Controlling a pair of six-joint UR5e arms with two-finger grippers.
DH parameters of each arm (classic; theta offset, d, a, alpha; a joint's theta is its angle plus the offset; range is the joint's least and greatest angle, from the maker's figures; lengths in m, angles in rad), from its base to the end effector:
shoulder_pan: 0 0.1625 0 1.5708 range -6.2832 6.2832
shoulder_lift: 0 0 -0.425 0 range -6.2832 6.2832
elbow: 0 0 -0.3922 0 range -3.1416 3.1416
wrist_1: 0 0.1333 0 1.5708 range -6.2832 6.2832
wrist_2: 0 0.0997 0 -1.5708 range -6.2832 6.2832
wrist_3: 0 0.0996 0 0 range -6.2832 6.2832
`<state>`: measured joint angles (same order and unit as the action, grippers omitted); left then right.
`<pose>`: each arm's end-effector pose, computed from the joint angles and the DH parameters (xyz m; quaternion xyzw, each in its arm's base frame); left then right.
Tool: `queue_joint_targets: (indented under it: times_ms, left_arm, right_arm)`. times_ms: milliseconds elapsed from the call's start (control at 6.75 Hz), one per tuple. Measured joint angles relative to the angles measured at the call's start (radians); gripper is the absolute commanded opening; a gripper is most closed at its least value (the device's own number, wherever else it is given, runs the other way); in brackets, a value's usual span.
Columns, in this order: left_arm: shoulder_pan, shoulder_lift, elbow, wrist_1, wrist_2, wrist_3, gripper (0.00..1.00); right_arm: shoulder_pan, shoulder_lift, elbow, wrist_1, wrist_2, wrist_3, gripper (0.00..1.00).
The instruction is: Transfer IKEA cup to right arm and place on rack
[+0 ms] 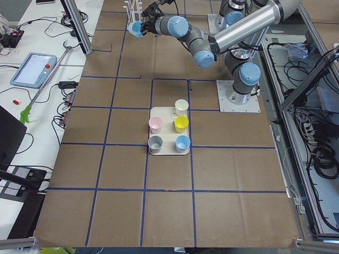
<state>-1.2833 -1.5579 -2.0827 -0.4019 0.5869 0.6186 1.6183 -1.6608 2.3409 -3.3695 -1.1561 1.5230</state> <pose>-0.0794 -0.4941 0.4184 -0.2903 -0.7955 0.4558 0.2743 0.1919 -0.3836 0.3890 0.4771 0.6873 -0.2438 0.4905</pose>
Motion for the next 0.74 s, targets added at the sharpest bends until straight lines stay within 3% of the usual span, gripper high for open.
queue_joint_targets:
  times_ms: [444, 741]
  left_arm:
    - [-0.11, -0.226, -0.008, 0.52, -0.019, -0.147, 0.01]
    - [-0.188, -0.271, -0.031, 0.687, -0.017, -0.232, 0.01]
  right_arm:
    - [0.013, -0.005, 0.018, 0.033, 0.0, 0.053, 1.0]
    - [0.034, -0.004, 0.016, 0.063, -0.002, 0.068, 1.0]
